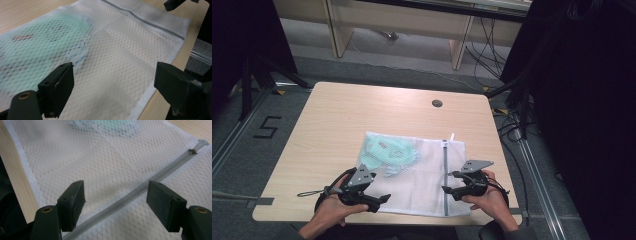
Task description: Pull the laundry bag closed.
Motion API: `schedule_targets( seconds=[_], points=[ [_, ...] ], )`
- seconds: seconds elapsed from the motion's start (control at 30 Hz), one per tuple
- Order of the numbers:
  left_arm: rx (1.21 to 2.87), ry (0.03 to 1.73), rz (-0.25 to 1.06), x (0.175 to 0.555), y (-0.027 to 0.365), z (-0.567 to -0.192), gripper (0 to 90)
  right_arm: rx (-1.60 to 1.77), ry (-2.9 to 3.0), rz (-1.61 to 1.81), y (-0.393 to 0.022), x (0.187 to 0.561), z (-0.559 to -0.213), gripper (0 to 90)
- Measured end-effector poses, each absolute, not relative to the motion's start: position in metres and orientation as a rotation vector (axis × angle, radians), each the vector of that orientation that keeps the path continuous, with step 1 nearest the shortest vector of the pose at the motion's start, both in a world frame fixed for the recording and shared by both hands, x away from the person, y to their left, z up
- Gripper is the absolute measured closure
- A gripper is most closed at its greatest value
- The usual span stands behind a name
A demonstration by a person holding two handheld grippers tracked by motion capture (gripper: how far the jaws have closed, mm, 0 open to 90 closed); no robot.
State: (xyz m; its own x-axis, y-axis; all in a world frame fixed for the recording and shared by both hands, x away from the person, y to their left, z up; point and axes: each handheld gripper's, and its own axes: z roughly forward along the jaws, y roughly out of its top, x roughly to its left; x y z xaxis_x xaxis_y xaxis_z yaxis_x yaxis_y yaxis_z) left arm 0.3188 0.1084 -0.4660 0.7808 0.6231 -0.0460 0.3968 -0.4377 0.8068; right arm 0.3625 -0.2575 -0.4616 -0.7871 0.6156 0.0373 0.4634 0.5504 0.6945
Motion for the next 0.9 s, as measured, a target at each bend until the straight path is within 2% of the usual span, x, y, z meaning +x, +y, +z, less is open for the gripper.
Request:
schedule_targets(
  seconds=[0.33,0.9],
  points=[
    [2.086,0.801,0.349,0.308,0.122,-0.463,15.8,0.941,2.584,0.998,-0.267,0.345,-0.466,28.9],
    [2.076,0.788,0.377,0.310,0.121,-0.463,15.8,0.882,2.567,0.971,-0.271,0.348,-0.469,28.6]
  ],
)
